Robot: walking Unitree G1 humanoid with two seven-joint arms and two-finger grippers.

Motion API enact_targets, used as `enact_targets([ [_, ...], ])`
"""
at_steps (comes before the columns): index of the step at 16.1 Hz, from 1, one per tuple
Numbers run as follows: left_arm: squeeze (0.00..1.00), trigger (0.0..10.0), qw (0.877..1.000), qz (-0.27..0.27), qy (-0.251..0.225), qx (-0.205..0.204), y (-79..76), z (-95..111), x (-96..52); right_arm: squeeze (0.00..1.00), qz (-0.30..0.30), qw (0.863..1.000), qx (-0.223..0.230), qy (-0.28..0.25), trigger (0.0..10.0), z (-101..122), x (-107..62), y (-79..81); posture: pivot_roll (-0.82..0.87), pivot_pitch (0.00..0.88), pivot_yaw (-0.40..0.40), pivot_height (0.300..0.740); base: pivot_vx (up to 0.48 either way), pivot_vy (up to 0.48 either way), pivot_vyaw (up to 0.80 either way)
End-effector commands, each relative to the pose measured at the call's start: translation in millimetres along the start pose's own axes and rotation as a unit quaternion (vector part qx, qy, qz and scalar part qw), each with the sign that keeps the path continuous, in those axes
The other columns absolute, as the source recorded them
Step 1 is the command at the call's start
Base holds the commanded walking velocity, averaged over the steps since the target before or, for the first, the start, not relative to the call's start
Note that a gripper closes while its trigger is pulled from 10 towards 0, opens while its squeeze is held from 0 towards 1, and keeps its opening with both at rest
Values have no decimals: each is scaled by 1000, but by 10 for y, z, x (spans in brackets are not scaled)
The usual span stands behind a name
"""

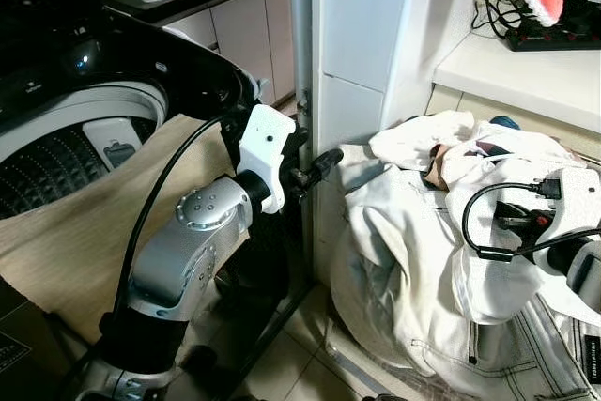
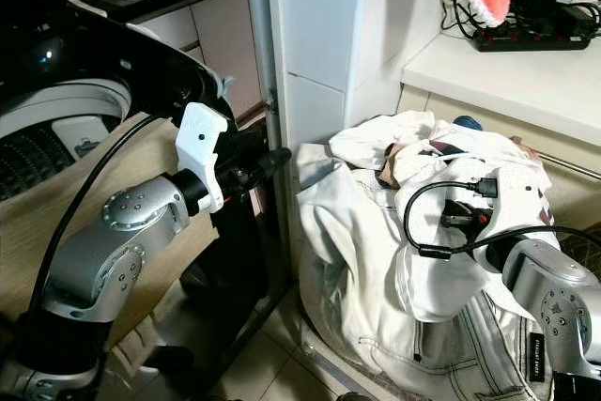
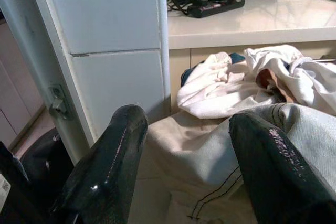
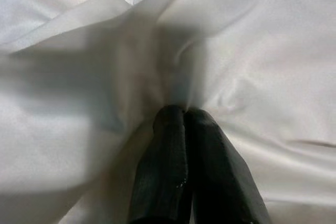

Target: Clothes washing

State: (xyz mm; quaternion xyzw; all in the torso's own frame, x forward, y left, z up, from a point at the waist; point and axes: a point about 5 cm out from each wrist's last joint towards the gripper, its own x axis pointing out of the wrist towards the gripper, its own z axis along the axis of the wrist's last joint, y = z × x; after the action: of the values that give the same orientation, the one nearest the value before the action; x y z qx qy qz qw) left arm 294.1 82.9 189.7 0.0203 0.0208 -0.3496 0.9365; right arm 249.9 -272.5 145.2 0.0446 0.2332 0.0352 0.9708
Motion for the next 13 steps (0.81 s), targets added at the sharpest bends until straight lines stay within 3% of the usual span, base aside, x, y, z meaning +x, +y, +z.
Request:
enact_targets([
  [1,0,10000,1000,17,-3,14,66,17,12,0,9,1000,-5,-14,0,59,18,43,-203,0,73,740,0,0,0],
  [2,0,10000,999,17,25,16,72,-32,11,0,10,1000,-4,-15,0,62,19,43,-202,0,73,740,0,0,0],
  [5,0,10000,999,18,10,37,95,-6,-10,0,9,1000,0,-22,0,86,12,29,-199,0,72,740,0,0,0],
  [9,0,10000,998,45,-5,53,159,30,3,0,22,995,45,-87,0,294,-69,5,-200,0,74,740,0,0,0],
  [11,0,10000,997,47,-26,52,178,109,7,0,63,982,84,-156,0,535,-218,16,-200,3,72,740,0,0,0],
  [13,0,10000,998,21,-57,33,140,260,25,0,155,956,89,-233,0,826,-484,98,-202,3,71,740,0,0,0],
])
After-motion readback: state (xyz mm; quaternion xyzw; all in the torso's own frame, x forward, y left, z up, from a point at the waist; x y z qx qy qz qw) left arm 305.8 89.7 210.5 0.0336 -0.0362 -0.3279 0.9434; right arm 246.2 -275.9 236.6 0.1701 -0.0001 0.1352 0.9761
